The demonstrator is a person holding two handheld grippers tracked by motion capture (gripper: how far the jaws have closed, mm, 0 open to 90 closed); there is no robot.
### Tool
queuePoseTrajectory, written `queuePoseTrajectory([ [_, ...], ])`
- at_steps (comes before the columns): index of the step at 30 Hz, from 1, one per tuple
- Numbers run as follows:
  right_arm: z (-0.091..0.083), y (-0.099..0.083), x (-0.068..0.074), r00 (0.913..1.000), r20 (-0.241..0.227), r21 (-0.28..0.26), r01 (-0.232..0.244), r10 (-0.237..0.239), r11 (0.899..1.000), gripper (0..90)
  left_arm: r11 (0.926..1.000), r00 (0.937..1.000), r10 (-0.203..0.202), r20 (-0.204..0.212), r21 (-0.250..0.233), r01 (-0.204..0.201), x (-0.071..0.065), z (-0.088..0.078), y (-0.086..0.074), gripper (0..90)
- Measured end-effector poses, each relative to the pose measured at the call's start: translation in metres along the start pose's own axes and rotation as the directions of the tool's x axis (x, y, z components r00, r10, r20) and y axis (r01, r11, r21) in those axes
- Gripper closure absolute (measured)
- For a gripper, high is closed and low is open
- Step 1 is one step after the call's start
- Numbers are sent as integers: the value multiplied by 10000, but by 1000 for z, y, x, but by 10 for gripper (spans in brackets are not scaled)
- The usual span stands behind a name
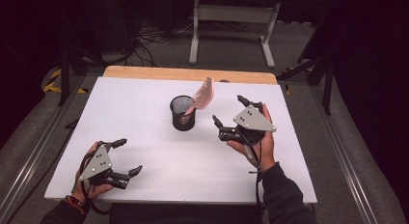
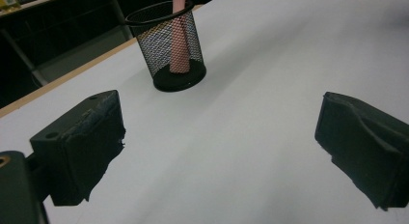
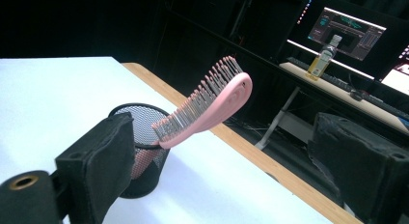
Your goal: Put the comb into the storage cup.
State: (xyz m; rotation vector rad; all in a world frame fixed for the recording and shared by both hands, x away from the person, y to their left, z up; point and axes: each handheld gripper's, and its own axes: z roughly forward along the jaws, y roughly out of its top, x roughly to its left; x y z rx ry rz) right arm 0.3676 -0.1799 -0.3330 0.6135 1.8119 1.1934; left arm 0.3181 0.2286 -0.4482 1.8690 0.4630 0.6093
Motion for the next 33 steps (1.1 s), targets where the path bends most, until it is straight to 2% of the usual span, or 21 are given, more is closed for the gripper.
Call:
queuePoseTrajectory([
  [23, -17, -24, -1, 9998, -98, 382, 171, -167, 9991, 88, 10000, 10000, -30, -21, 40, 30, 0, 1, 0, 43],
  [33, -25, -38, -5, 9998, -191, 444, -65, 74, 9990, 87, 10000, 10000, -62, 4, 48, 62, 0, 1, -1, 44],
])
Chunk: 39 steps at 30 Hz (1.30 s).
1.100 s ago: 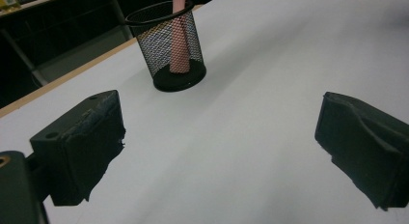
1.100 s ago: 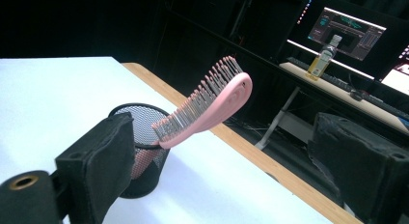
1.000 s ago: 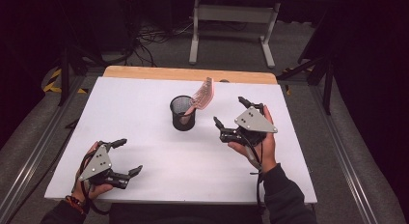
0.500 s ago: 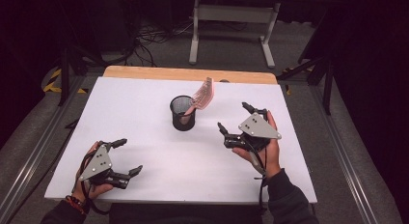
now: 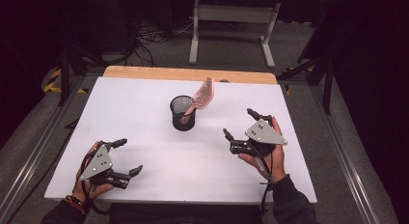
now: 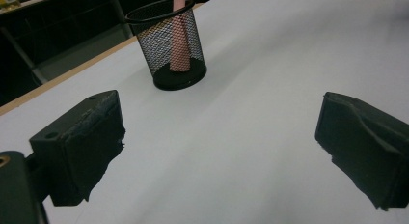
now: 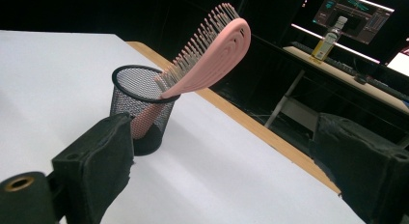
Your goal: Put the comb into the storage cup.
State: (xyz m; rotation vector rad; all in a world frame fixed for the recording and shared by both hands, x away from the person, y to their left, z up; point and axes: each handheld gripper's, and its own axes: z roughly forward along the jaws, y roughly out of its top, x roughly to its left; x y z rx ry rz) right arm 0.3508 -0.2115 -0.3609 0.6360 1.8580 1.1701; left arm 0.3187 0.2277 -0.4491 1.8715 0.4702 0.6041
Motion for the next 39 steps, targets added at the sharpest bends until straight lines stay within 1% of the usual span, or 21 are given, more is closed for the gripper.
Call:
queuePoseTrajectory([
  [6, -3, -7, 0, 10000, -35, 37, -67, 67, 10000, 87, 10000, 10000, 31, -74, 0, -31, 0, 0, 0, 41],
  [8, -4, -9, 0, 10000, 0, 74, 9, -9, 10000, 86, 10000, 10000, -9, -53, -9, 9, 0, 0, 0, 40],
  [19, -7, -21, 4, 9999, -154, 197, 38, -35, 9998, 85, 10000, 10000, 0, -72, -2, 0, 0, 0, 0, 39],
  [22, -9, -25, 5, 9998, -197, 236, 83, -78, 9997, 85, 10000, 10000, -9, -59, 1, 9, 0, 0, 0, 38],
  [27, -11, -35, 8, 9996, -267, 390, 26, -15, 9992, 87, 10000, 10000, 11, -57, 26, -11, 0, 0, 0, 38],
  [33, -14, -44, 9, 9997, -253, 456, 80, -69, 9989, 87, 10000, 10000, 12, -45, 26, -12, 0, 0, 0, 38],
  [39, -17, -49, 10, 9997, -255, 525, 40, -26, 9986, 87, 10000, 10000, 40, -79, 8, -40, 0, 0, 0, 38],
])
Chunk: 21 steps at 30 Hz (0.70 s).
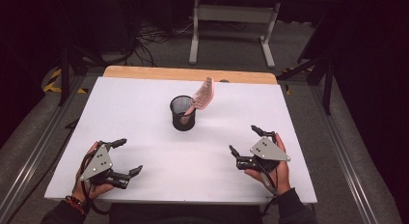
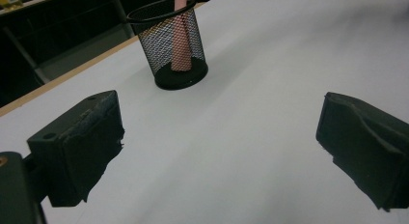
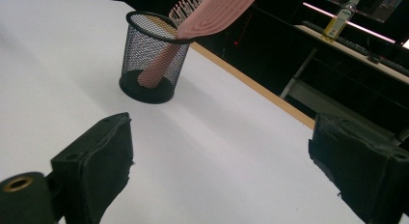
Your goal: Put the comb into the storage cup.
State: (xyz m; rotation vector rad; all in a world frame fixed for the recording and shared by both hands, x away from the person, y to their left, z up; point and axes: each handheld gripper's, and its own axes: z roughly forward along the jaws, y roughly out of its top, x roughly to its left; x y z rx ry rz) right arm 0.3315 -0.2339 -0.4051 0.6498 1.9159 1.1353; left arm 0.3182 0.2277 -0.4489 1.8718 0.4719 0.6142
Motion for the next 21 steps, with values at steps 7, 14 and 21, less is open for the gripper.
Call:
queuePoseTrajectory([
  [7, -5, -10, 1, 10000, 63, 153, 7, -8, 9999, 83, 10000, 10000, -37, 22, -13, 37, 0, 0, 0, 38],
  [14, -9, -20, 2, 9998, -50, 277, 201, -200, 9994, 60, 10000, 10000, -37, 27, 6, 37, 0, 0, 0, 38],
  [21, -13, -34, 2, 9998, -195, 230, 28, -23, 9997, 56, 10000, 10000, -47, -35, -26, 47, 1, -1, 1, 38],
])
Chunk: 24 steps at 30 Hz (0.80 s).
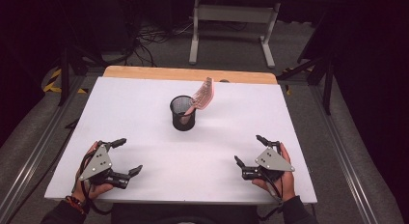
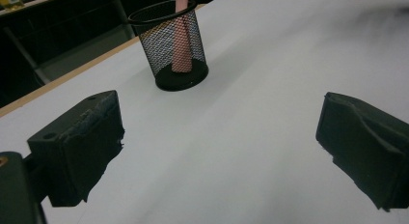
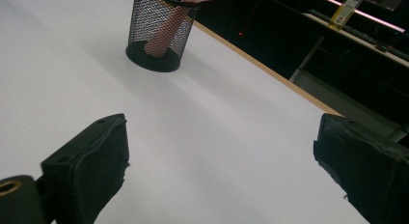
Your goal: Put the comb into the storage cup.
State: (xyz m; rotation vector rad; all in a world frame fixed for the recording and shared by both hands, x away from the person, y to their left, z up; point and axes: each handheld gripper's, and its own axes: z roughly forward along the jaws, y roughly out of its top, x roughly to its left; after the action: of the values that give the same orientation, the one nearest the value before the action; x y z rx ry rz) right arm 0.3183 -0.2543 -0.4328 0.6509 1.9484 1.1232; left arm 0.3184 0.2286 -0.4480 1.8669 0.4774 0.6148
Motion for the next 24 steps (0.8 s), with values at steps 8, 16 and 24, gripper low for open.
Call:
queuePoseTrajectory([
  [8, -3, -19, -3, 9991, -68, 124, -416, 417, 9991, 34, 9999, 9999, -117, -16, -8, 117, 2, 1, 0, 38],
  [16, 1, -25, -3, 9983, -194, 95, -551, 553, 9984, 34, 9999, 9999, -82, -63, 77, 82, 2, 3, -1, 38],
  [24, -3, -22, -2, 9983, -116, -127, -578, 577, 9982, 34, 10000, 10000, 41, 45, 50, -42, -1, 3, 0, 38],
])
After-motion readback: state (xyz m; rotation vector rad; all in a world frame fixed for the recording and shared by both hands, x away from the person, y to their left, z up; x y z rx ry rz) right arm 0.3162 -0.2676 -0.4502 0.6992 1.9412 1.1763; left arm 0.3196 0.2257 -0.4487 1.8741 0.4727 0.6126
